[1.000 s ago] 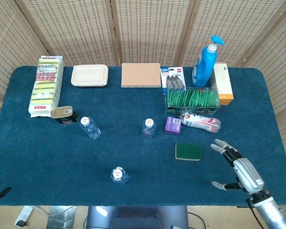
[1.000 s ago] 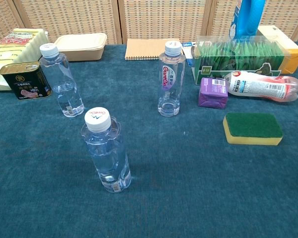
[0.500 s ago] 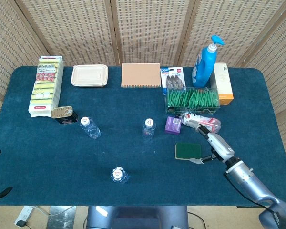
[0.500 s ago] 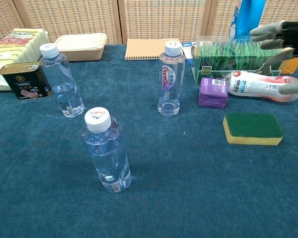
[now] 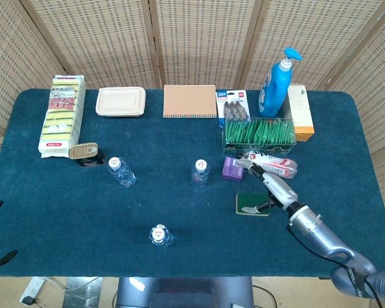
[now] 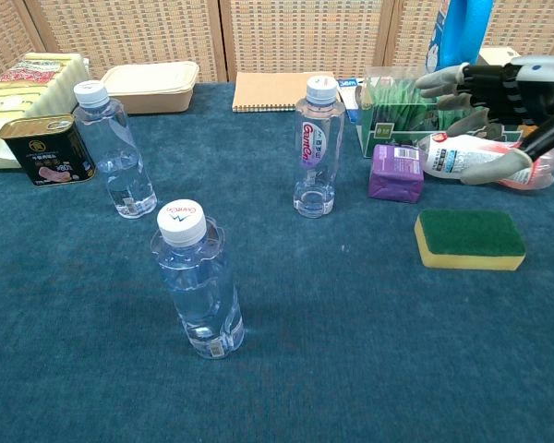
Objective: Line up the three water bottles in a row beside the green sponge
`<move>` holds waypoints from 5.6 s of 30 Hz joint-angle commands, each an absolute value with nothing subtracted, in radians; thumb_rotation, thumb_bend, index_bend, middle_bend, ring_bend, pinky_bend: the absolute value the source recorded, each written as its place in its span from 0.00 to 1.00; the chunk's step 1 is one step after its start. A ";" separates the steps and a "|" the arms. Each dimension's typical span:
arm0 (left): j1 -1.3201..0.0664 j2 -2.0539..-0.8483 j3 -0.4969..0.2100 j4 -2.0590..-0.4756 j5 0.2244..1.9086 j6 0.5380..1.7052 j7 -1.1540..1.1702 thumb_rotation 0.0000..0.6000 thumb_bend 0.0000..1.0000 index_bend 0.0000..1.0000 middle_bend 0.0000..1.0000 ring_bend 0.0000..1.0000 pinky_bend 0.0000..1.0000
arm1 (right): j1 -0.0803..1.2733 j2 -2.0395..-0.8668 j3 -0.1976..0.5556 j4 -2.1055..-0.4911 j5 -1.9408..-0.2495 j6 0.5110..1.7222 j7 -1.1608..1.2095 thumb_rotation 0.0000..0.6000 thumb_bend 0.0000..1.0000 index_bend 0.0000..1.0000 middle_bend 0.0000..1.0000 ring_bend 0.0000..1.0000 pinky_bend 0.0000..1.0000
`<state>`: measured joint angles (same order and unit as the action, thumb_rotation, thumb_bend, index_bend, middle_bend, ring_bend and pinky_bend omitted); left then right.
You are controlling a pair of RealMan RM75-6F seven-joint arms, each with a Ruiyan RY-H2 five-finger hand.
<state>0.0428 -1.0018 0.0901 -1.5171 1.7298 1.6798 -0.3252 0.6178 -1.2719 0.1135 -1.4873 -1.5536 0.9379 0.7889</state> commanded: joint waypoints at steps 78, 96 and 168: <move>0.030 -0.992 0.099 -1.529 1.727 1.657 -0.346 1.00 0.07 0.00 0.00 0.00 0.00 | 0.641 -1.495 0.157 -1.430 -1.384 0.992 0.460 1.00 0.29 0.53 0.62 0.55 0.70; 0.030 -0.991 0.102 -1.527 1.733 1.664 -0.354 1.00 0.07 0.00 0.00 0.00 0.00 | 0.625 -1.424 0.103 -1.467 -1.443 0.978 0.463 1.00 0.13 0.19 0.17 0.13 0.44; -0.516 -1.610 0.156 -1.272 1.886 1.283 -0.865 1.00 0.07 0.00 0.00 0.00 0.03 | -0.022 -0.960 -0.166 -1.732 -1.792 1.647 0.320 1.00 0.00 0.07 0.01 0.00 0.08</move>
